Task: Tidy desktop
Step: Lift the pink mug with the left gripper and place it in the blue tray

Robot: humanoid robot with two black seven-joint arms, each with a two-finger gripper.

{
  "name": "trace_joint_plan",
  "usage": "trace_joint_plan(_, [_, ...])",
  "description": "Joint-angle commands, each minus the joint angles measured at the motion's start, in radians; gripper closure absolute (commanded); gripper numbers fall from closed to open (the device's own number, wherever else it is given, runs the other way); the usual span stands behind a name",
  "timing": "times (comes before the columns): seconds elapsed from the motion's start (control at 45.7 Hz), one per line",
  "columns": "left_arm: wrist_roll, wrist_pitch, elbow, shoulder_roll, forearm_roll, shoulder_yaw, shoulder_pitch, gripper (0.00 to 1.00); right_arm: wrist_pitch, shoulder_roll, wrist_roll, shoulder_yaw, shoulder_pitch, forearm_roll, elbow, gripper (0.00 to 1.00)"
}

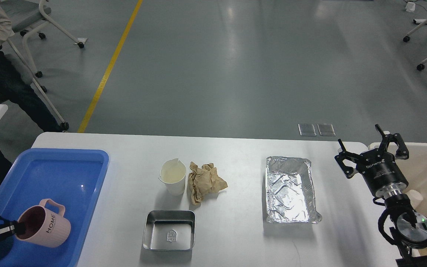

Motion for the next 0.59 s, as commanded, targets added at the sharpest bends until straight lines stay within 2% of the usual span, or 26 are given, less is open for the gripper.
trace_joint_plan(0.0, [0.000, 0.008, 0.002, -0.001, 0.005, 0.001, 0.008, 0.99, 0.000, 0.005, 0.000, 0.000, -0.001, 0.000, 0.000, 0.00])
trace_joint_plan(0.131, [0.000, 0.008, 0.004, 0.000, 0.005, 0.001, 0.010, 0.98, 0.000, 0.014, 0.000, 0.000, 0.001, 0.000, 0.000, 0.00])
trace_joint_plan(0.263, [0.007, 0.008, 0.006, 0.002, 0.003, 0.000, 0.008, 0.88, 0.000, 0.014, 0.000, 0.000, -0.001, 0.000, 0.000, 0.00])
trace_joint_plan(0.307, [0.009, 0.008, 0.006, 0.002, 0.003, 0.000, 0.008, 0.77, 0.000, 0.014, 0.000, 0.000, -0.001, 0.000, 0.000, 0.00])
trace_joint_plan(0.394, [0.009, 0.008, 0.004, 0.002, 0.002, -0.002, 0.007, 0.42, 0.000, 0.014, 0.000, 0.000, 0.001, 0.000, 0.000, 0.00])
trace_joint_plan(0.438, [0.007, 0.007, 0.004, 0.002, 0.000, -0.002, 0.007, 0.29, 0.000, 0.015, 0.000, 0.000, 0.001, 0.000, 0.000, 0.00])
trace_joint_plan(0.482, [0.007, 0.007, 0.006, 0.003, 0.000, 0.000, 0.007, 0.23, 0.000, 0.014, 0.000, 0.000, 0.001, 0.000, 0.000, 0.00])
trace_joint_plan(0.569, [0.007, 0.007, 0.004, 0.003, -0.001, -0.002, 0.007, 0.17, 0.000, 0.014, 0.000, 0.000, 0.001, 0.000, 0.000, 0.00])
